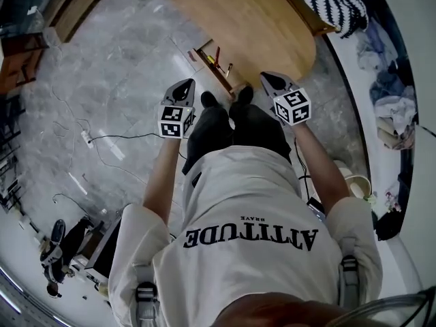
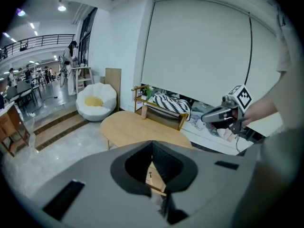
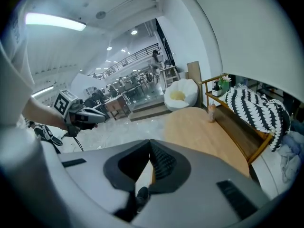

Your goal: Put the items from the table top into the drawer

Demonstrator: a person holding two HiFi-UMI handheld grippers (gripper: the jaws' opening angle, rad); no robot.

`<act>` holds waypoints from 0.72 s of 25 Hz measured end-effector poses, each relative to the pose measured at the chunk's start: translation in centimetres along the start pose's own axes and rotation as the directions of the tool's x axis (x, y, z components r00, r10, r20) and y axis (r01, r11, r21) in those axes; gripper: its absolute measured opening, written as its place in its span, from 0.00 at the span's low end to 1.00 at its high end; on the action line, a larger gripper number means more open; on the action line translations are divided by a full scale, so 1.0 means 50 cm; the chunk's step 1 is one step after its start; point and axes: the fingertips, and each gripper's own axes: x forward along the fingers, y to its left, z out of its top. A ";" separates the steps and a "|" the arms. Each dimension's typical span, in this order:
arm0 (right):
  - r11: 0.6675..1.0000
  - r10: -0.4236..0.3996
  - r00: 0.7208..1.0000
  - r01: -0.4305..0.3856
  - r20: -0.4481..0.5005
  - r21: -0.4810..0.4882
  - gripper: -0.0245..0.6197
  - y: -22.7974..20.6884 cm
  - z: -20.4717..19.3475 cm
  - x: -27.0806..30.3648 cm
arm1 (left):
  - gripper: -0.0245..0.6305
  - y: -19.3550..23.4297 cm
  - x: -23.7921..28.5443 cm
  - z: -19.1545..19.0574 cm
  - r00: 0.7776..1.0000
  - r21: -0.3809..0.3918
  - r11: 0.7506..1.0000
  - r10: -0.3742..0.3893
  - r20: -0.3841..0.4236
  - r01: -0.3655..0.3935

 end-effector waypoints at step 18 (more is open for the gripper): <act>0.981 -0.171 0.980 0.179 0.103 -0.074 0.07 0.279 0.005 -0.092 | 0.07 0.100 -0.301 -0.070 0.992 0.042 0.999 -0.019 0.125 0.014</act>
